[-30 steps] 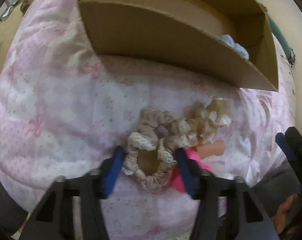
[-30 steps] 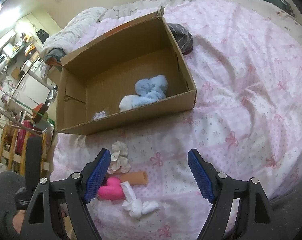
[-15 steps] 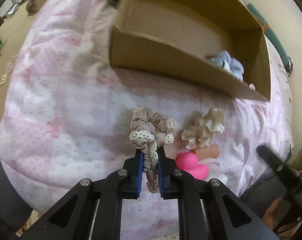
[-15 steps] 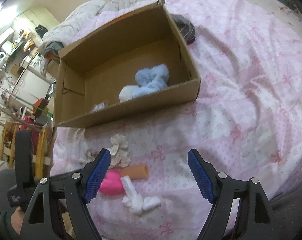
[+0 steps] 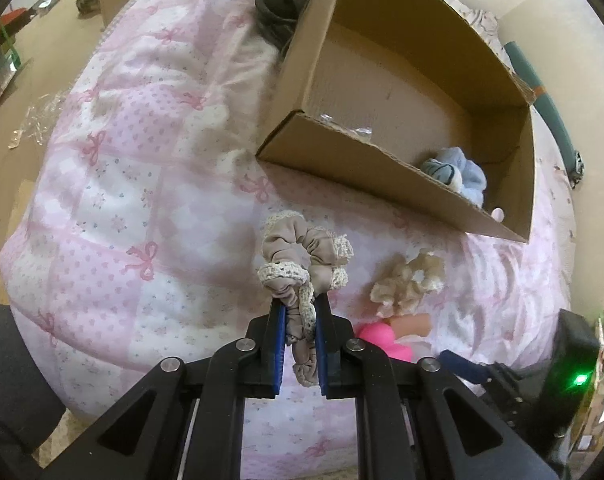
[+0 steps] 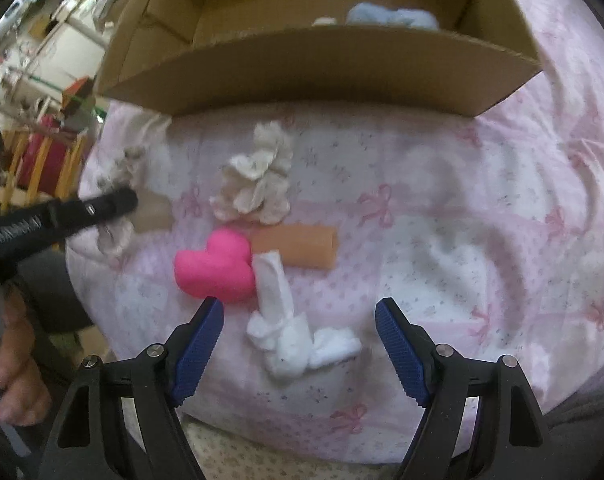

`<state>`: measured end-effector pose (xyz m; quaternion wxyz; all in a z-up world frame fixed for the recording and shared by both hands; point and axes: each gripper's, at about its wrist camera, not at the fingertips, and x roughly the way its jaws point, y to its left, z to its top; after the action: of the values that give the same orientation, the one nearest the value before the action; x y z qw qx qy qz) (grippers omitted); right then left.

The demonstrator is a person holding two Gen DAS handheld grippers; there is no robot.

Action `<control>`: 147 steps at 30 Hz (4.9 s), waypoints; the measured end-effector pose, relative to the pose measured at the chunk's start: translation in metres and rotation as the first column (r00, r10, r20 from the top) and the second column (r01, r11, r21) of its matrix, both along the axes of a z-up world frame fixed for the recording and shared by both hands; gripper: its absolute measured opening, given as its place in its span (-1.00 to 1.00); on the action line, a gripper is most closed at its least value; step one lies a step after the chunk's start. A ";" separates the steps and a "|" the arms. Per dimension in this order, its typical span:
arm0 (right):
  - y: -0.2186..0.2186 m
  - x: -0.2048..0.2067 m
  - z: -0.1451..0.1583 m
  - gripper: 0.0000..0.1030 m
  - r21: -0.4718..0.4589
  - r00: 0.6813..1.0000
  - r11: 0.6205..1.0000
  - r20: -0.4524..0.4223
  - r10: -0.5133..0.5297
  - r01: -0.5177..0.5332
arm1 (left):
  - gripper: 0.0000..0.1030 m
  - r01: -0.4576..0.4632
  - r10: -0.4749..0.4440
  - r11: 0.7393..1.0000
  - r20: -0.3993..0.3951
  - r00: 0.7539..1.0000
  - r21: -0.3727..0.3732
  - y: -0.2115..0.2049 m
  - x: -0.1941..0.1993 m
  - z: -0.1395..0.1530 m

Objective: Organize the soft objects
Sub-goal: 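Grasp the white cloth with the right tool while the left tool holds the scrunchie, then carry the scrunchie with the left tool while the right tool carries the cloth into the box, then open both tools to release the scrunchie and cloth, then lift away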

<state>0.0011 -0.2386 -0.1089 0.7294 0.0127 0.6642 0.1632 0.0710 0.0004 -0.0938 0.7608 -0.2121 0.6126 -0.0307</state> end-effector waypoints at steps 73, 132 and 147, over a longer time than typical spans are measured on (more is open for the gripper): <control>-0.060 -0.008 0.140 -0.67 0.379 0.859 0.923 0.450 -0.246 0.066 | -0.82 -0.012 -0.071 0.980 0.405 0.911 0.199 0.001 -0.015 0.141; -0.044 0.102 0.064 -0.65 0.252 0.915 0.958 0.337 -0.220 0.138 | -0.82 0.157 -0.306 0.907 0.355 0.884 0.390 -0.061 0.083 0.069; -0.060 0.102 0.068 0.56 0.260 0.877 0.938 0.362 -0.315 0.229 | -0.16 0.168 -0.317 0.899 0.336 0.887 0.404 -0.067 0.081 0.068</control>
<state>0.1030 -0.2988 -0.0404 0.8594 0.1496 0.4722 0.1266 0.1524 -0.0668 -0.0253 0.8837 0.0224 0.4642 -0.0553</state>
